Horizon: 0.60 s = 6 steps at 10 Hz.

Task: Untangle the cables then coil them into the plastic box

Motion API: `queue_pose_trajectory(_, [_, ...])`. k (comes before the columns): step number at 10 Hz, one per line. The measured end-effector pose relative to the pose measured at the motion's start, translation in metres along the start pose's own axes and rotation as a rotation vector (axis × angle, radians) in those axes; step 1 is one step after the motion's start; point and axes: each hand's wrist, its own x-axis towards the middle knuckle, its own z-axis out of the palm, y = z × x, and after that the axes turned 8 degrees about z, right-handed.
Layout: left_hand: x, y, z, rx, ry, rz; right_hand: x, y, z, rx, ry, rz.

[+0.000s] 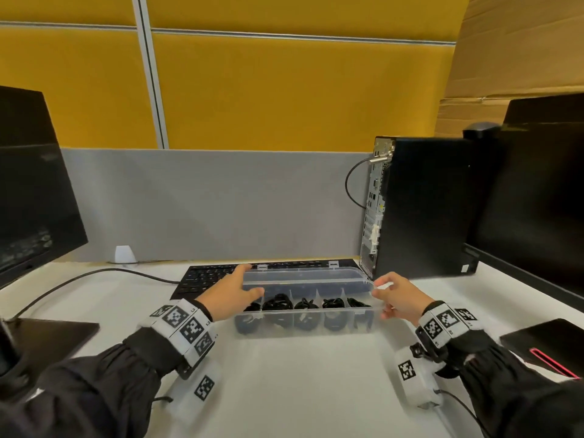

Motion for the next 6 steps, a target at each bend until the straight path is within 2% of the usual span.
queue_pose_trajectory(2, [-0.016, 0.0, 0.0, 0.031, -0.062, -0.009, -0.02, -0.005, 0.017, 0.014, 0.031, 0.034])
queue_pose_trajectory(3, [-0.024, -0.002, 0.001, 0.063, -0.057, -0.013, -0.034, -0.002, 0.025, -0.002, 0.113, 0.028])
queue_pose_trajectory(5, [-0.044, 0.0, -0.001, 0.13, -0.035, -0.008, -0.061, -0.001, 0.036, -0.061, 0.162, 0.035])
queue_pose_trajectory(6, [-0.052, 0.003, 0.0, 0.143, -0.012, -0.007, -0.064, -0.001, 0.039, -0.121, 0.278, -0.034])
